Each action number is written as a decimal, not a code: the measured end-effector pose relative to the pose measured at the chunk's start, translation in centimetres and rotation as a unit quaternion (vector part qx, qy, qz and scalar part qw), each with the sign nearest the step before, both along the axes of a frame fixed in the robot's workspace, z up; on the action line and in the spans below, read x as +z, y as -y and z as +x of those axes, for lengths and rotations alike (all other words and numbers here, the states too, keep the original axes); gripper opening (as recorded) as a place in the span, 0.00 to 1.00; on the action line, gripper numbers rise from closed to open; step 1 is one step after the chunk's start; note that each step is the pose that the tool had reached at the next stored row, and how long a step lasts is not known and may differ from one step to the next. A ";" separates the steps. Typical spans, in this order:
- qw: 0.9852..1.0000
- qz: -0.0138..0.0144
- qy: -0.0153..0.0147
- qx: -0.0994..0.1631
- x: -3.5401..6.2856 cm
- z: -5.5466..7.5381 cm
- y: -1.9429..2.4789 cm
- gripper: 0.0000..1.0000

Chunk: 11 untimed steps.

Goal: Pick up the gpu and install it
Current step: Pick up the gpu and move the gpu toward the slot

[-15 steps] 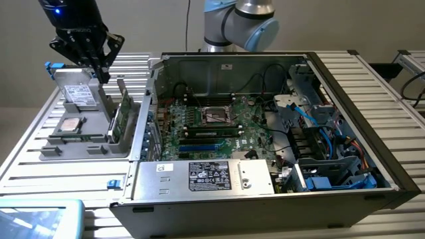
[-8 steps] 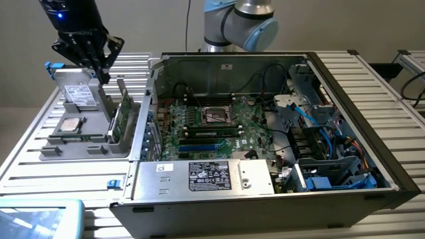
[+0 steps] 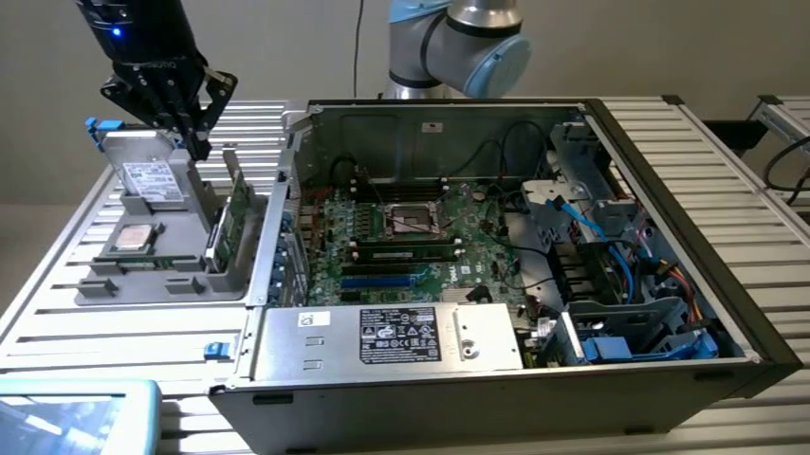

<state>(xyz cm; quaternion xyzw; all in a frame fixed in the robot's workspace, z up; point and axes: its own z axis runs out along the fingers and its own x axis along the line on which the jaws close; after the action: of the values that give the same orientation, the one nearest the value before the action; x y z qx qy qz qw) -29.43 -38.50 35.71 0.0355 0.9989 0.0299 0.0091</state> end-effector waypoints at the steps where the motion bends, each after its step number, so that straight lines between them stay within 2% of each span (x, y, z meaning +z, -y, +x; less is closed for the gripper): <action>1: 1.000 0.000 0.000 0.000 0.00 0.0 0.00 0.12; 11: 1.000 0.000 0.000 0.000 0.00 0.0 0.00 0.13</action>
<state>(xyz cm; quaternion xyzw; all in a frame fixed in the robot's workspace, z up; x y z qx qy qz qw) -29.44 -38.50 35.71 0.0355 0.9989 0.0299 0.0091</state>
